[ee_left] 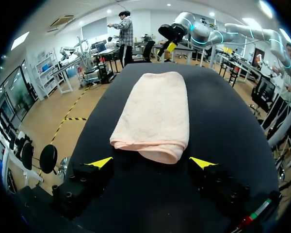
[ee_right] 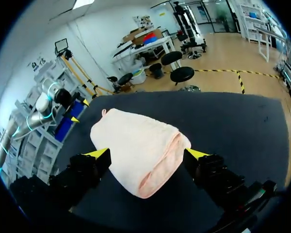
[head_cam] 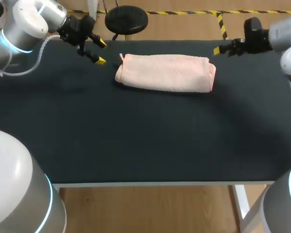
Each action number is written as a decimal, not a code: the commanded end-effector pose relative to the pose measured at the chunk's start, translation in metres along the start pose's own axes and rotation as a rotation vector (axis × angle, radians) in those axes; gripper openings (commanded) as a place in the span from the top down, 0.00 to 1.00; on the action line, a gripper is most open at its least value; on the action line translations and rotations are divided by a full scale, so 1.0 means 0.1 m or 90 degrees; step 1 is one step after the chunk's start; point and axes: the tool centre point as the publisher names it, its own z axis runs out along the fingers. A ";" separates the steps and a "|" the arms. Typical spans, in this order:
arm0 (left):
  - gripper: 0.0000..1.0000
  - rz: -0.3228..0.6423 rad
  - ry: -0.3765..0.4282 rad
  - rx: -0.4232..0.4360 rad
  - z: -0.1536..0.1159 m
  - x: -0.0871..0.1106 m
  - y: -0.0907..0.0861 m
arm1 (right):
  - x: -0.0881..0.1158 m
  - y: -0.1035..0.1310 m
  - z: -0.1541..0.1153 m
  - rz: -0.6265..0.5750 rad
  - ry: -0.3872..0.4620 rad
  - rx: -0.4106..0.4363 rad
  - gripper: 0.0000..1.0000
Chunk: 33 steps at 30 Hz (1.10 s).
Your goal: Fold the towel
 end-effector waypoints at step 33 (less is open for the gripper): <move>0.00 0.001 -0.001 0.001 0.01 -0.01 0.01 | -0.29 -0.56 0.49 0.349 0.084 0.129 0.00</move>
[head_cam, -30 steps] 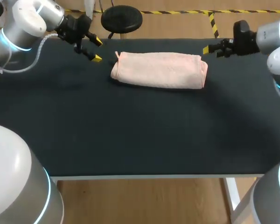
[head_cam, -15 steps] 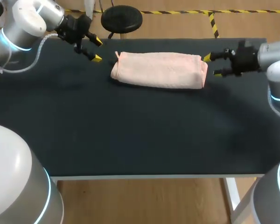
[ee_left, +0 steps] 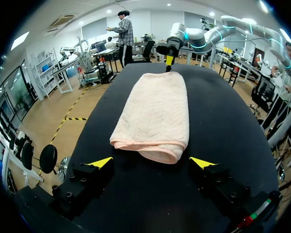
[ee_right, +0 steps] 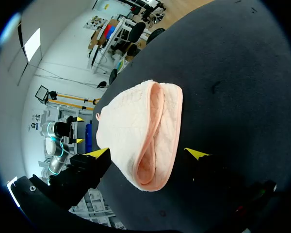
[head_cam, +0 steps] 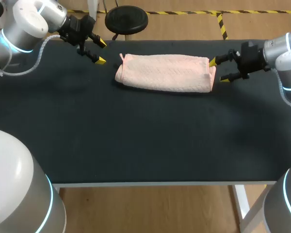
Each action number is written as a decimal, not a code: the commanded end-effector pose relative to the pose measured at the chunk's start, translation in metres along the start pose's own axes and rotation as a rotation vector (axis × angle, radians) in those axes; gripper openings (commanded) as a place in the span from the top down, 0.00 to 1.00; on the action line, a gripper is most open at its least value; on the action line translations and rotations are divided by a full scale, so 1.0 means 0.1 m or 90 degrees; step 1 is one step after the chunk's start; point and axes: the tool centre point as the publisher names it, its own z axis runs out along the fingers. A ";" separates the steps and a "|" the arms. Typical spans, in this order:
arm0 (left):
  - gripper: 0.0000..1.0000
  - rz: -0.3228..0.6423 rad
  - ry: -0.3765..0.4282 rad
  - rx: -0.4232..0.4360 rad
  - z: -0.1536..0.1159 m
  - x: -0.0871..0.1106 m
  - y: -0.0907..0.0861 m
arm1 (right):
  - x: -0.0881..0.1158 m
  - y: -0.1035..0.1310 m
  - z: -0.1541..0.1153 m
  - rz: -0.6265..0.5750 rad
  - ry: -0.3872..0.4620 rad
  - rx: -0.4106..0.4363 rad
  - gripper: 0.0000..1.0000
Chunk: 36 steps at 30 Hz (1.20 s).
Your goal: Fold the towel
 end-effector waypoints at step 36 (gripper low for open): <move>0.00 0.001 -0.001 0.002 0.02 -0.01 0.01 | 0.14 0.10 0.80 0.010 0.060 0.055 0.00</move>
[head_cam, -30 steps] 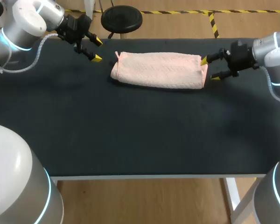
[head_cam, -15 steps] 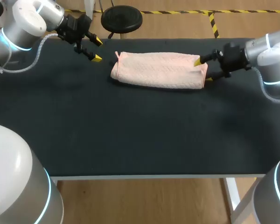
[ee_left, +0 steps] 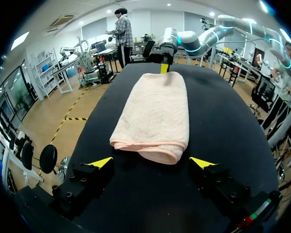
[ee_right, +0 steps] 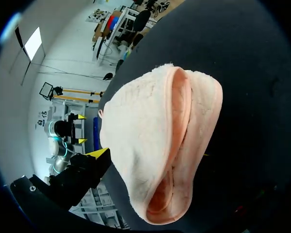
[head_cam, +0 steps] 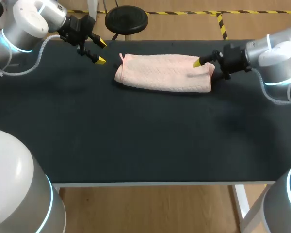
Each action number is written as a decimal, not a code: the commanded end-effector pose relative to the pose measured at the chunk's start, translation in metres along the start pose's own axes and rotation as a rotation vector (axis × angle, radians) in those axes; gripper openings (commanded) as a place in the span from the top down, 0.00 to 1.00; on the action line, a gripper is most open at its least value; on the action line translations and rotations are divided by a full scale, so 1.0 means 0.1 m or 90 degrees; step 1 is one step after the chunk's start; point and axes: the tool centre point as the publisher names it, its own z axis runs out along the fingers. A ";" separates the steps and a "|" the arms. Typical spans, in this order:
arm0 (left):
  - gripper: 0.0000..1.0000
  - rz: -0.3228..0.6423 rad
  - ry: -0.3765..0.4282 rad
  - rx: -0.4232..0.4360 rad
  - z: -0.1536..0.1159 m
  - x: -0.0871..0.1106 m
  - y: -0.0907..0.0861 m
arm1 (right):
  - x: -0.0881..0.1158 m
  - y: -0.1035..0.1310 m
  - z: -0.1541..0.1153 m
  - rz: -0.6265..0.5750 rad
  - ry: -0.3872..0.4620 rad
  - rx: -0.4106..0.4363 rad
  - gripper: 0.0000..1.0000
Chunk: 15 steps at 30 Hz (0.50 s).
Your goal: Fold the towel
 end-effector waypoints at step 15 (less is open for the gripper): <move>0.00 0.001 -0.001 0.002 0.02 -0.01 0.01 | 0.28 0.06 0.19 -0.014 -0.085 -0.025 1.00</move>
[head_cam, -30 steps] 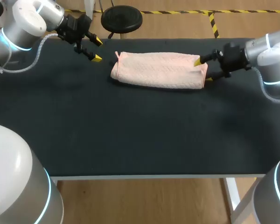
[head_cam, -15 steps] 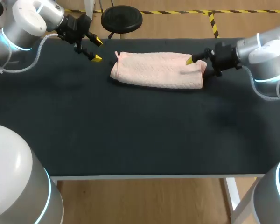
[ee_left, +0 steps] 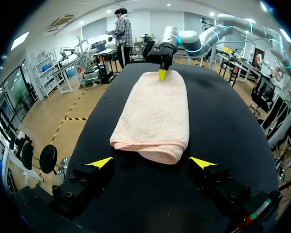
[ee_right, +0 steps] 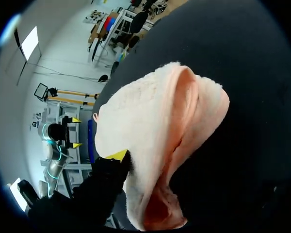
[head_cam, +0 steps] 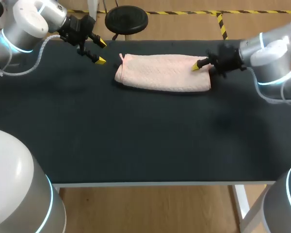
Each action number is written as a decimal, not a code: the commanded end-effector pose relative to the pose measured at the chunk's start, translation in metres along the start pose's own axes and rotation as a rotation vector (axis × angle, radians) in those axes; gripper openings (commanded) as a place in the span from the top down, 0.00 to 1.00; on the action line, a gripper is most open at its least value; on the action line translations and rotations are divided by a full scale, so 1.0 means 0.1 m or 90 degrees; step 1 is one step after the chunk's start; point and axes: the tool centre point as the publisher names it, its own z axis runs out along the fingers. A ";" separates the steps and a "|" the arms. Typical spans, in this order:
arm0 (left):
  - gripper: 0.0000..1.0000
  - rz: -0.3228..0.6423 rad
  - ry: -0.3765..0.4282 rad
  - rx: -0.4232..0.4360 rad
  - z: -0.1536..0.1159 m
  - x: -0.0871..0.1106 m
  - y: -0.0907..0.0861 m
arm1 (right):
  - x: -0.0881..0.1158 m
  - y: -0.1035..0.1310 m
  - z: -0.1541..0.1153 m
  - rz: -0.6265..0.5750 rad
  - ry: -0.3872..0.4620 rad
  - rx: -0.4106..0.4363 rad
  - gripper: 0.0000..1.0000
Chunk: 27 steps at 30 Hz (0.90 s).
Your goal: Fold the towel
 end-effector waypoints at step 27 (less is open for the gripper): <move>0.00 0.001 -0.001 0.002 0.02 -0.01 0.01 | 1.74 -0.08 1.53 -0.063 -0.006 0.002 1.00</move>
